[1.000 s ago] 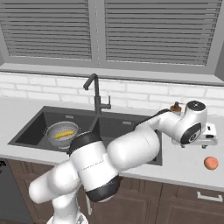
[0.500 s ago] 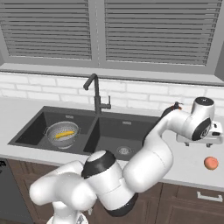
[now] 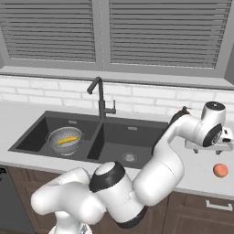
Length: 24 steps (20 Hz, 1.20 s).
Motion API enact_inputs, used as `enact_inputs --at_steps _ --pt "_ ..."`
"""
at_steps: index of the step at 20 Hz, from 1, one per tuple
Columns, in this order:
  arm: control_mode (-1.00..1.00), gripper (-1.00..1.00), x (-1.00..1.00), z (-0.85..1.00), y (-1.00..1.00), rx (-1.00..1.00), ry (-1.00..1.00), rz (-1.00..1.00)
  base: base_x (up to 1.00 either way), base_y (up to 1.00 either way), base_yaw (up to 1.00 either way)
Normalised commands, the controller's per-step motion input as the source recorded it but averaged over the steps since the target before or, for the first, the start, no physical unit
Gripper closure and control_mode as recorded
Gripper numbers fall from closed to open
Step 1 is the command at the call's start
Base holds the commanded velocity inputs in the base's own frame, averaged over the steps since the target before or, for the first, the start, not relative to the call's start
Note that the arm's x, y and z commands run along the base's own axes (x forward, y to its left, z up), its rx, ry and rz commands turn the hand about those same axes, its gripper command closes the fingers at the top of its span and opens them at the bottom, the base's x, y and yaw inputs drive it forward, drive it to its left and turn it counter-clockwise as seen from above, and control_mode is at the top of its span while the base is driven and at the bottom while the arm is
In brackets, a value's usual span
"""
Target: Put the colander in the sink, put the banana, peach in the colander, and turn on the sink faucet and pour water over the colander.
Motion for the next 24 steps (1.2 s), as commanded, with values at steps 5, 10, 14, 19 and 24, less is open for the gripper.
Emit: enact_inputs --at_steps 5,10,14,19,24 --pt "-1.0 -1.0 0.0 -0.19 0.0 0.0 0.02 0.0 0.0 0.0 0.0" --pt "-1.0 -1.0 0.0 -0.15 0.0 0.0 0.02 0.0 0.0 0.0 0.0" --pt "-1.0 -1.0 0.04 -0.13 -0.01 0.0 0.0 0.0 0.0 0.0 0.0" --pt "-1.0 -1.0 0.06 -0.13 -0.09 0.0 0.0 0.0 0.0 0.0 0.0" --pt "-1.0 -1.0 0.1 -0.11 -0.14 0.0 0.01 0.0 0.0 0.0 0.0"
